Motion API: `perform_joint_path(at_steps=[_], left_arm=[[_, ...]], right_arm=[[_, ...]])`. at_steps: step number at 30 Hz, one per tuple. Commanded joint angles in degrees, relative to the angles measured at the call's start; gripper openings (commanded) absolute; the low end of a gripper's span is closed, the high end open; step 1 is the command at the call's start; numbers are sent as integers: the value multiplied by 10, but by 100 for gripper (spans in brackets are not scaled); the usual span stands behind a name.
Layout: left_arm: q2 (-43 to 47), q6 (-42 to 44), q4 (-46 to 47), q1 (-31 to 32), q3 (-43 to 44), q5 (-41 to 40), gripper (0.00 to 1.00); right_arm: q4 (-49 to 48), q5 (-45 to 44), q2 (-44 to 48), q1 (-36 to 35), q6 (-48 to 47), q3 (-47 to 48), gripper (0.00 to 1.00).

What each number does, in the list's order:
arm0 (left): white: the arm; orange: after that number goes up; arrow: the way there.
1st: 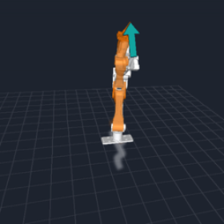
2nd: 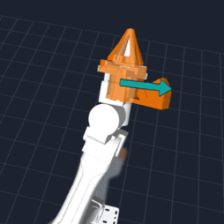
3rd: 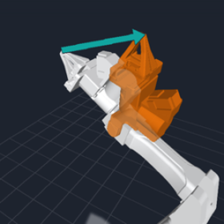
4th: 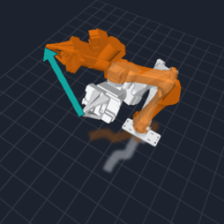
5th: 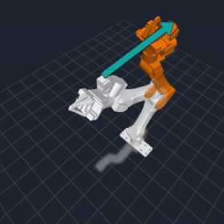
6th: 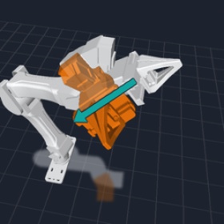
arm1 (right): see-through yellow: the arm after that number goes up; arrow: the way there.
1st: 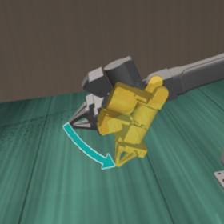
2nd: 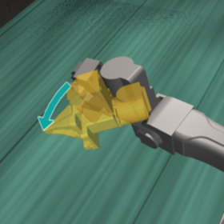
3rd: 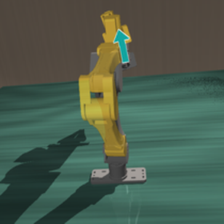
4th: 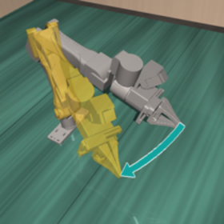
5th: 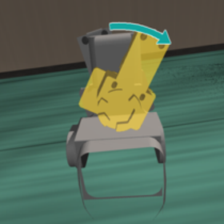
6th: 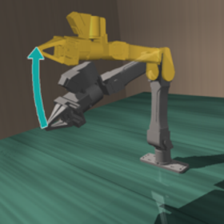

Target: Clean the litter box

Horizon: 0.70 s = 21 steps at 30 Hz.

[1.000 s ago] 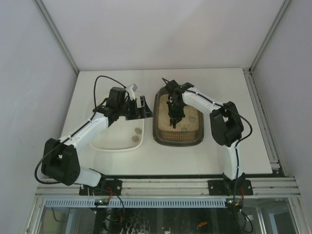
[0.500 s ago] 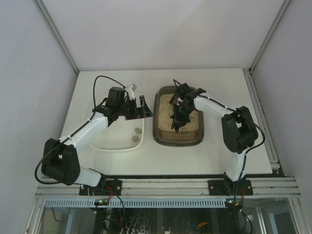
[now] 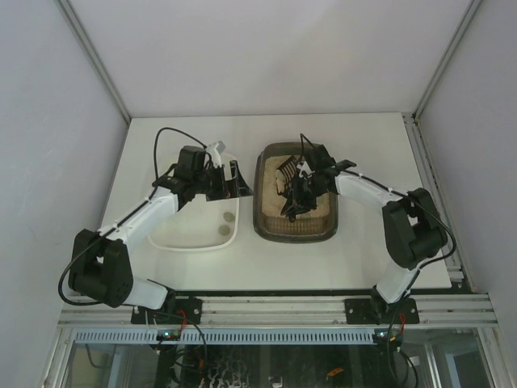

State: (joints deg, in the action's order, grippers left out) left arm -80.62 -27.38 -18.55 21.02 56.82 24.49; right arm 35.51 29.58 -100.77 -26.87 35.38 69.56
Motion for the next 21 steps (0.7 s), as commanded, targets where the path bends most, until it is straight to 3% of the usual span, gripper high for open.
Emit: perform_joint_path(at_steps=[1, 6, 10, 16, 21], left_arm=[[20, 24, 15, -14, -13, 15, 100], [23, 29, 14, -27, -15, 15, 100], [28, 38, 5, -40, -14, 19, 100], [65, 129, -58, -50, -13, -28, 99], [149, 213, -87, -51, -75, -96, 100]], right_arm=[[-97, 46, 75, 13, 19, -37, 0], [-180, 99, 110, 28, 48, -108, 0], [-313, 151, 134, 46, 109, -201, 0], [-672, 202, 161, 49, 246, -358, 0], [-1026, 223, 104, 46, 360, -430, 0]])
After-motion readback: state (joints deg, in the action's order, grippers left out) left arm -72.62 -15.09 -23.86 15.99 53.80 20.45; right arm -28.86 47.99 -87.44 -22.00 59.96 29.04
